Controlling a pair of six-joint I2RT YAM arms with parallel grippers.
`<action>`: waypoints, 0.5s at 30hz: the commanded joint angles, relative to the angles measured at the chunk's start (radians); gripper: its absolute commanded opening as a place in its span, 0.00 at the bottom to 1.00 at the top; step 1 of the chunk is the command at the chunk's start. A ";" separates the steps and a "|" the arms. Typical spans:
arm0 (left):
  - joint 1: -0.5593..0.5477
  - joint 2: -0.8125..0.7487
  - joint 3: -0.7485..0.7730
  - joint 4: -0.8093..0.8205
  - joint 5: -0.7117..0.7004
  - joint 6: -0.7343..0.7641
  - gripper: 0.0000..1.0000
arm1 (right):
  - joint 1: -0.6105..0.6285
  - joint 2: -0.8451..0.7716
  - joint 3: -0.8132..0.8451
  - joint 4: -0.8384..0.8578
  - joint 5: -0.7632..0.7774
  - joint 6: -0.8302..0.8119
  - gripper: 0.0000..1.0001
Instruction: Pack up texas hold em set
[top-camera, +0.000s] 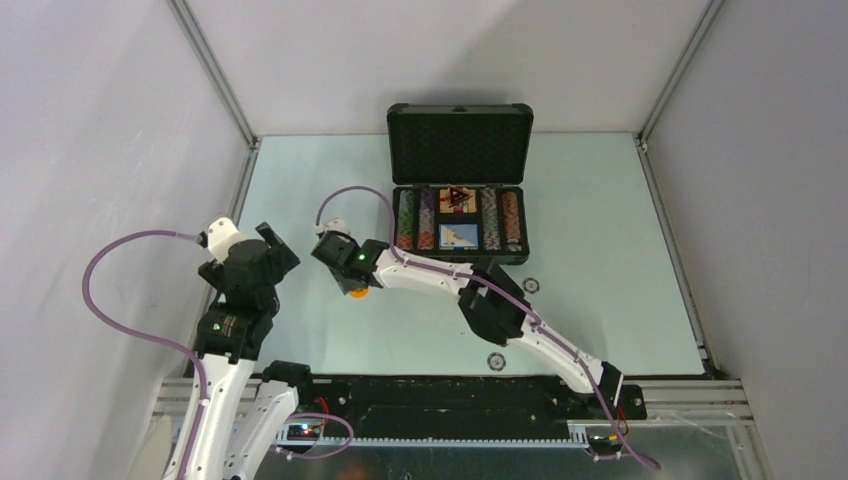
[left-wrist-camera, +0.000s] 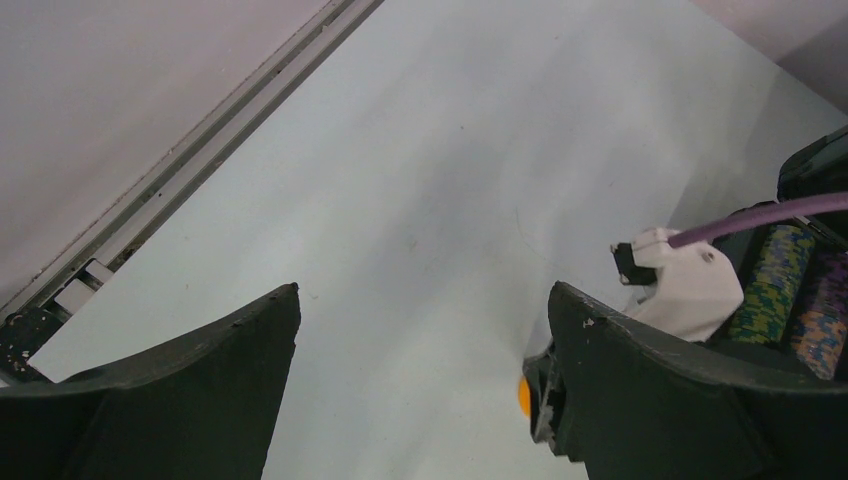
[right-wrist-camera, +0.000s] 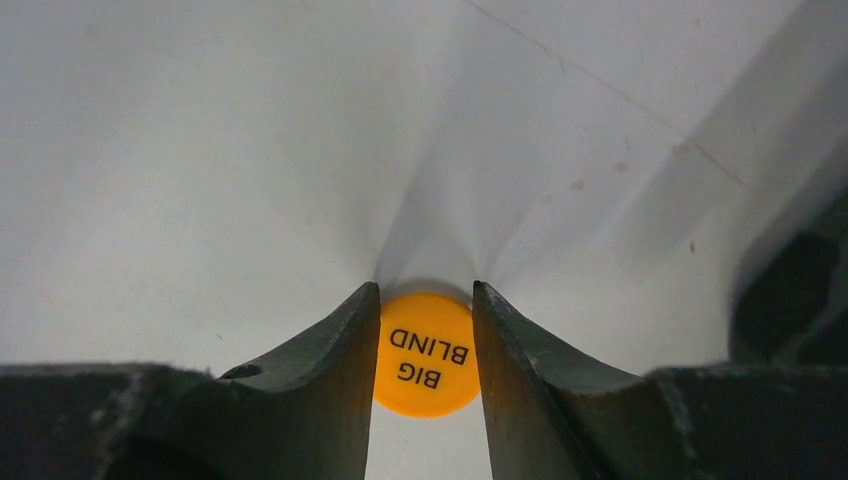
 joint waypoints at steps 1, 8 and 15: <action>-0.002 -0.010 0.035 0.017 -0.002 0.016 0.98 | 0.003 -0.037 -0.189 -0.189 0.056 0.064 0.43; -0.002 -0.006 0.035 0.018 0.004 0.015 0.98 | 0.002 -0.280 -0.591 -0.055 0.056 0.177 0.43; -0.002 -0.004 0.036 0.018 0.007 0.015 0.98 | 0.026 -0.471 -0.922 0.001 0.063 0.273 0.43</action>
